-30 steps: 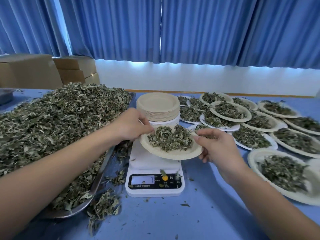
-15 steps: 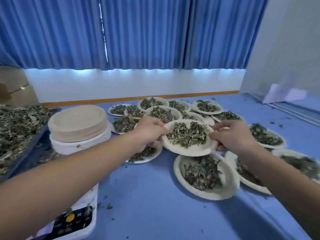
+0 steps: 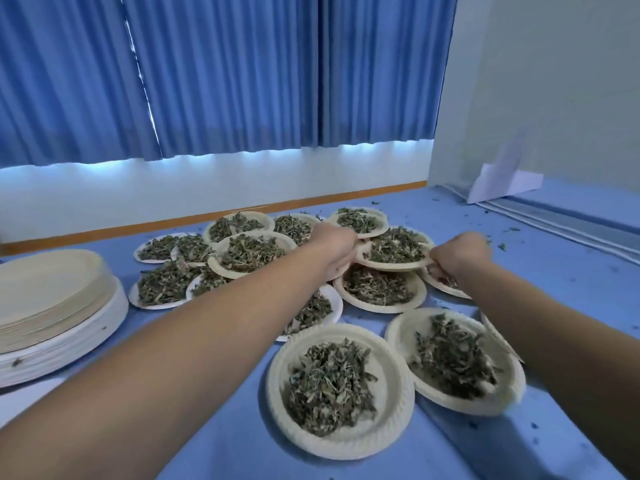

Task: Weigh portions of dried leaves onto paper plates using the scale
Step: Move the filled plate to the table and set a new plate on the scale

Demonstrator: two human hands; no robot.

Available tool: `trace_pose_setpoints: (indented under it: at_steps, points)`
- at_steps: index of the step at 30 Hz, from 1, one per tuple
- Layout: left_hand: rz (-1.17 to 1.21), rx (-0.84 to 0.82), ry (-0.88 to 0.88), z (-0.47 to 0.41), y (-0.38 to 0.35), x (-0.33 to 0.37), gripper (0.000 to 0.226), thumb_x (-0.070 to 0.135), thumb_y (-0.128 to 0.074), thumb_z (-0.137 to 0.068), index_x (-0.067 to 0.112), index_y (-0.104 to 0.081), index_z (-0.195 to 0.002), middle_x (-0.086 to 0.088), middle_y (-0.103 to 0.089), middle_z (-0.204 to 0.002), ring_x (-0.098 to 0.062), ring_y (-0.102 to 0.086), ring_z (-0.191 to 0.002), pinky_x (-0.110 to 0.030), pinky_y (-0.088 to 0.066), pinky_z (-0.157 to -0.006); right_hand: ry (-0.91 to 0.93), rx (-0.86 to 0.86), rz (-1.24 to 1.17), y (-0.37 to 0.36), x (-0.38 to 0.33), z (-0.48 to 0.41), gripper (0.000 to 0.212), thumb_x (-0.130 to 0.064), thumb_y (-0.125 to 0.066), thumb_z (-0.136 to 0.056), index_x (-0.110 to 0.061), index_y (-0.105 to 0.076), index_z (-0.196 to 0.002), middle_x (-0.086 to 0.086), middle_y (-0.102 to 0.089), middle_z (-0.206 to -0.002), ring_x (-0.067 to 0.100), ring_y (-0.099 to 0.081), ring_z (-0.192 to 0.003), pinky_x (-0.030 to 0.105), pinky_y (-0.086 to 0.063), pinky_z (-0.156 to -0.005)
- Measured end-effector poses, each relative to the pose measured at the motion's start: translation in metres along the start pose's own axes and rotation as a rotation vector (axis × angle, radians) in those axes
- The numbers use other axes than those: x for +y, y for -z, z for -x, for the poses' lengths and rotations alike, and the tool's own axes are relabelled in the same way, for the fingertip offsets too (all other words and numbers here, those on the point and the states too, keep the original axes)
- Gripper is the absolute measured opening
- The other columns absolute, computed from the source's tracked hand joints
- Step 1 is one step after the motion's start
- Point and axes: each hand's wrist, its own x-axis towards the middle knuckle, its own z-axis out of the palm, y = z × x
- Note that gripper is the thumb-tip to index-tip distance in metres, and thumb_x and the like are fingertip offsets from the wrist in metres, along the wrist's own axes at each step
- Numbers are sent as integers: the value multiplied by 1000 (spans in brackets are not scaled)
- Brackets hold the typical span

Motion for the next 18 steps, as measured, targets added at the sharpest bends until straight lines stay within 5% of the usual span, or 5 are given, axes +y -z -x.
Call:
trace_pose_setpoints:
  at_steps: [3, 6, 9, 14, 18]
  points:
    - [-50, 32, -7, -9, 1, -2, 42, -5, -50, -98, -3, -45, -139, -2, -50, -84, -12, -47, -73, -27, -46, -91, 95, 75, 177, -11, -6, 1, 42, -8, -58, -97, -15, -35, -63, 8, -33, -62, 21, -33, -51, 28, -29, -47]
    - [-67, 12, 10, -4, 9, -5, 15, -6, -45, -99, 2, -56, -105, -3, -44, -76, -17, -44, -73, -28, -38, -88, 244, 87, 277, -22, -15, 14, 7, 1, -58, -95, -5, -60, -92, 17, -48, -99, 32, -52, -73, 35, -42, -59]
    - [-75, -29, -26, 2, 19, -7, 28, -8, -42, -98, 10, -49, -78, -7, -43, -79, -21, -44, -81, -31, -36, -74, 408, 36, 275, -39, -25, 31, 29, 2, -54, -94, -4, -66, -119, 19, -55, -128, 33, -61, -89, 39, -51, -75]
    - [-52, -60, -134, 21, 46, -10, 11, 0, -57, -98, -4, -66, -103, -18, -72, -97, -20, -70, -81, -27, -61, -76, 584, -134, 145, -75, -53, 79, 21, -4, -56, -94, -11, -71, -82, 7, -69, -78, 19, -60, -66, 23, -40, -57]
    - [-160, -16, -197, 40, 89, -15, 17, 8, -64, -96, -5, -71, -87, -16, -69, -78, -26, -66, -74, -40, -61, -82, 588, -239, 83, -107, -80, 122, 32, 8, -59, -79, -17, -54, -58, 4, -57, -62, 17, -50, -59, 25, -31, -47]
